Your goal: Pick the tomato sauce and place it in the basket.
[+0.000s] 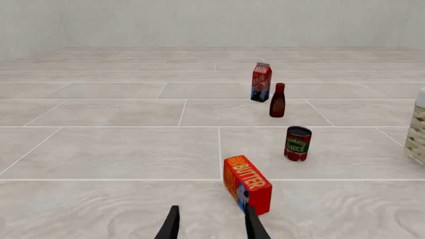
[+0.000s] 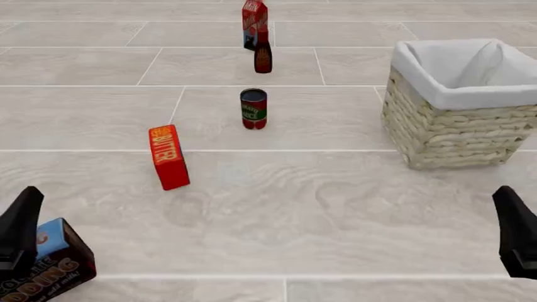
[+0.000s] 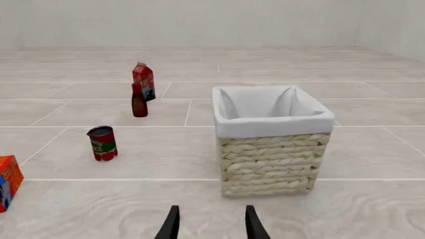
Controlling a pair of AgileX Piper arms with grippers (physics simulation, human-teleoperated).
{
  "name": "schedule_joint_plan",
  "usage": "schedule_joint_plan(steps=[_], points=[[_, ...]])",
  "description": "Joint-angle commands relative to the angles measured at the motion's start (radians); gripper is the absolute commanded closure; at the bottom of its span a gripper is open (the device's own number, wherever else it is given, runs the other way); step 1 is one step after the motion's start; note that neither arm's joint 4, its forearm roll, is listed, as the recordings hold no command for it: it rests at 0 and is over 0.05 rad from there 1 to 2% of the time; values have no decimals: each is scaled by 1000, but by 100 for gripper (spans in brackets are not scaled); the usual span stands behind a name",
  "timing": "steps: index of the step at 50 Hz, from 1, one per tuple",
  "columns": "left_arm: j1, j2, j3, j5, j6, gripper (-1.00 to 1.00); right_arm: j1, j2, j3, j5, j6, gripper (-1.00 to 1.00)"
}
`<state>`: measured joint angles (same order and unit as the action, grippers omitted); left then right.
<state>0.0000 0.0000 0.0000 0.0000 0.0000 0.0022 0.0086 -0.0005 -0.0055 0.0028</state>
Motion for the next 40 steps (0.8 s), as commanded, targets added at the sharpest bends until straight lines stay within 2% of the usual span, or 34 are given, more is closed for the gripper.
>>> schedule_joint_plan(steps=[1,2,5,7,20,40], points=[[0,0,0,0,0,-100,6,29,-1,-21,9,-100],[0,0,0,0,0,-100,4,73,0,-40,49,-100],[0,0,0,0,0,-100,8,43,0,-22,21,-100],[0,0,0,0,0,-100,3,52,0,-27,33,-100],[0,0,0,0,0,-100,10,58,0,-37,25,-100],[0,0,0,0,0,-100,92,201,-1,-186,28,-100]])
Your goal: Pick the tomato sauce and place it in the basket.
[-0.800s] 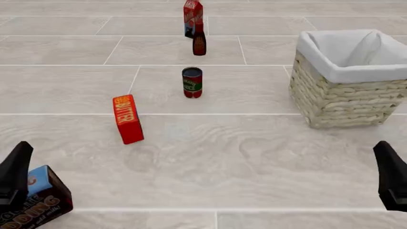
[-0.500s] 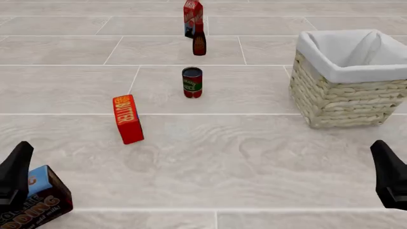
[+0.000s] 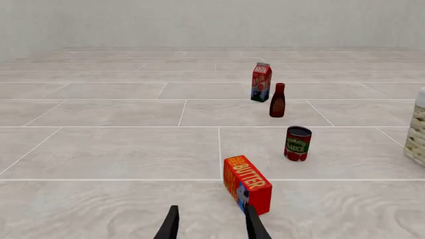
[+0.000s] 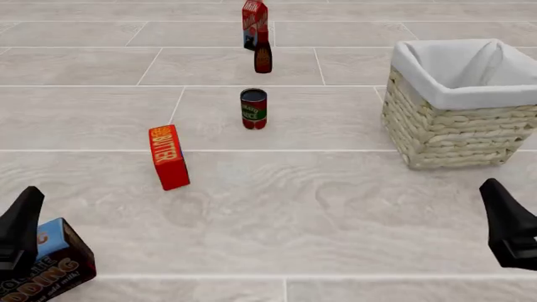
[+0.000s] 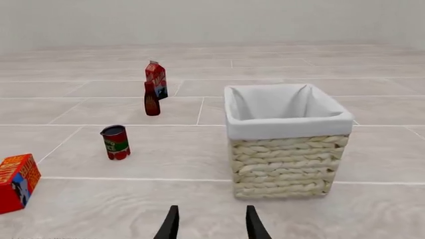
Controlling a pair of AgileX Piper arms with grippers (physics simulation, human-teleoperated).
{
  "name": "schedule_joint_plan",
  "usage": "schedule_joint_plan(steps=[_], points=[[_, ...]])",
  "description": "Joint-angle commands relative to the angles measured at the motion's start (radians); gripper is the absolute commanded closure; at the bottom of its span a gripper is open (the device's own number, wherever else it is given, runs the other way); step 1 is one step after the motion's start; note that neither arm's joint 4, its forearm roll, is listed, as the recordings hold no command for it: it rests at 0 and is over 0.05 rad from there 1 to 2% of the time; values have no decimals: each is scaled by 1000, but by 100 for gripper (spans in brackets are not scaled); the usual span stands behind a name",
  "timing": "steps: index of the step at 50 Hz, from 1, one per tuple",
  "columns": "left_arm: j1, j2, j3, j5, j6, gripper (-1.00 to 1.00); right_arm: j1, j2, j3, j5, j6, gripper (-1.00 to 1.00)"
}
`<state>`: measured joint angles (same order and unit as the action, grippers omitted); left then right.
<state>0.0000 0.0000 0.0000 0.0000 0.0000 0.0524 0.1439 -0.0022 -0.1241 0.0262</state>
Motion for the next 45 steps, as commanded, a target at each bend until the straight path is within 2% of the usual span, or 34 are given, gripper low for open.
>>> schedule_joint_plan(steps=[1,8,24,30,35,37,41,45], points=[[0,0,0,0,0,-100,41,70,0,-70,5,-100],[0,0,0,0,0,-100,57,95,-2,-88,-1,-100],[0,0,0,0,0,-100,128,231,-10,-211,-12,-100],[0,0,0,0,0,-100,160,328,-23,-282,-17,-100],[0,0,0,0,0,-100,190,389,-24,-339,-45,-100],[0,0,0,0,0,-100,184,465,-23,-398,-38,-100],[0,0,0,0,0,-100,199,547,-32,-445,-20,-100],[0,0,0,0,0,-100,216,617,-34,-504,-42,-100]])
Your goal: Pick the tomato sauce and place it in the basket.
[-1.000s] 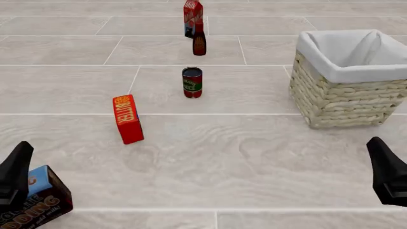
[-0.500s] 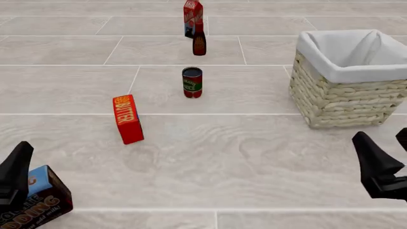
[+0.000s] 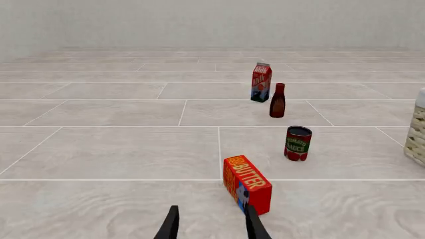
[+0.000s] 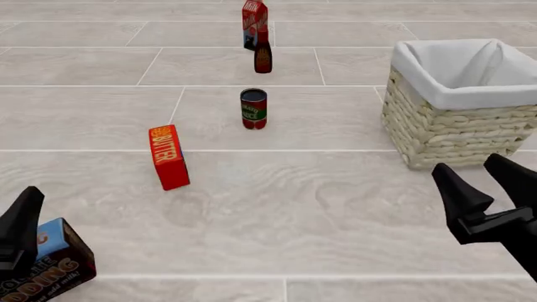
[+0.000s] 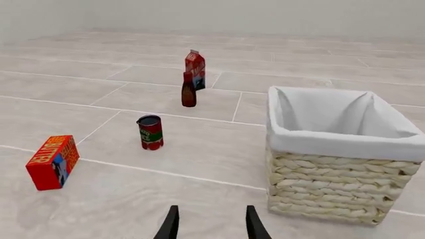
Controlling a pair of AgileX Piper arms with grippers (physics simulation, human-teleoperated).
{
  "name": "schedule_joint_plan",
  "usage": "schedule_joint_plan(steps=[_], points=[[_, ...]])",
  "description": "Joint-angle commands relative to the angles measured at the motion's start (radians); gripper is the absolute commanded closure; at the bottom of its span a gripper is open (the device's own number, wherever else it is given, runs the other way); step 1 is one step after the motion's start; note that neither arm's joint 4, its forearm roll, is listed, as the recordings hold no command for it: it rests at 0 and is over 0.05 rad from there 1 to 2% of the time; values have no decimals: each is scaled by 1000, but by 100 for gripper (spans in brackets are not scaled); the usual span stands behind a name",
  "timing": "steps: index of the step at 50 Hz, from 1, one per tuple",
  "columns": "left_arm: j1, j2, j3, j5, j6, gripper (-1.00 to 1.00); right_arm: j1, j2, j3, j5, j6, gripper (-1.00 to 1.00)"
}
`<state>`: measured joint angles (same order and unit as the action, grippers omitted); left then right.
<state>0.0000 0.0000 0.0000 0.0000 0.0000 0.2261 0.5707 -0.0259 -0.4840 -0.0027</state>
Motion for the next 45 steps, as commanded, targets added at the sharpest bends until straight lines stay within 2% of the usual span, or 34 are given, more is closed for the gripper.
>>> schedule_joint_plan(steps=[1,6,15,25,45], points=[[0,0,0,0,0,-100,46,203,-9,-158,-15,-100],[0,0,0,0,0,-100,46,311,-11,-254,-8,-100],[0,0,0,0,0,-100,65,396,-36,-314,-12,-100],[0,0,0,0,0,-100,83,442,-78,-316,-14,-100],[0,0,0,0,0,-100,130,616,-142,-399,-23,-100]])
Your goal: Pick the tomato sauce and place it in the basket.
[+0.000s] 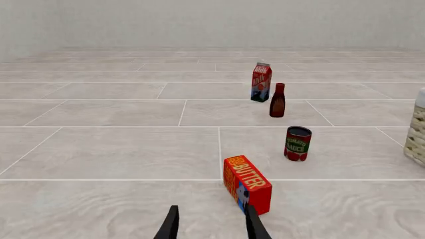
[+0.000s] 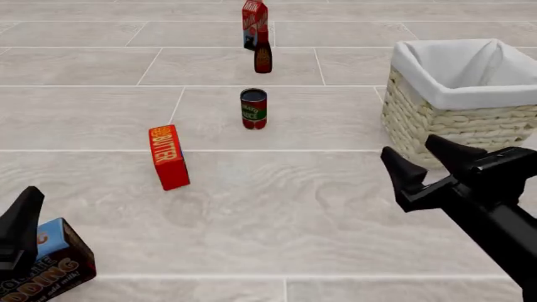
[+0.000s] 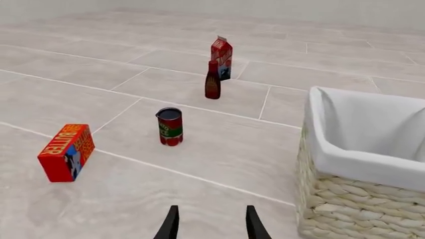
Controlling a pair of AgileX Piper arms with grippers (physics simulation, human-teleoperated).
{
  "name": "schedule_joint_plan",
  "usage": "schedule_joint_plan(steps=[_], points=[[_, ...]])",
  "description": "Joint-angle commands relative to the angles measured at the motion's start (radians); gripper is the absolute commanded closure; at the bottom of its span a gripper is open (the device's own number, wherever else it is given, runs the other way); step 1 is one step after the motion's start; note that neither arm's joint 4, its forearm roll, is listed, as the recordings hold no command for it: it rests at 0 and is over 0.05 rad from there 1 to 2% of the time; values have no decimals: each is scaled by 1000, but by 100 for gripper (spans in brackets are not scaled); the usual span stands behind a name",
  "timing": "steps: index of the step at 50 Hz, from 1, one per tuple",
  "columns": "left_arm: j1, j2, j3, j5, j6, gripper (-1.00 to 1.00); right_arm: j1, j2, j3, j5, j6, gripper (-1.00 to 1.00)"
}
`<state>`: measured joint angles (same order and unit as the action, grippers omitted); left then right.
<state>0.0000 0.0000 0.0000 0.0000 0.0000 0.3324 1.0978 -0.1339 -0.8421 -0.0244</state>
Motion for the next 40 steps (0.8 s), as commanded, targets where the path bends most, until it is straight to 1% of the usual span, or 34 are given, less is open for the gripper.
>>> schedule_joint_plan(steps=[1,7,17,27,29,30,31,35,40], points=[[0,0,0,0,0,-100,26,99,-37,-47,-3,-100],[0,0,0,0,0,-100,38,156,-68,-61,2,-100],[0,0,0,0,0,-100,43,244,-108,-101,-5,-100],[0,0,0,0,0,-100,42,305,-161,-99,-8,-100],[0,0,0,0,0,-100,43,314,-172,-95,-4,-100],[0,0,0,0,0,-100,40,320,-179,-91,15,-100],[0,0,0,0,0,-100,38,325,-183,-90,19,-100],[0,0,0,0,0,-100,54,368,-202,-106,5,-100],[0,0,0,0,0,-100,64,391,-226,-103,-3,-100]])
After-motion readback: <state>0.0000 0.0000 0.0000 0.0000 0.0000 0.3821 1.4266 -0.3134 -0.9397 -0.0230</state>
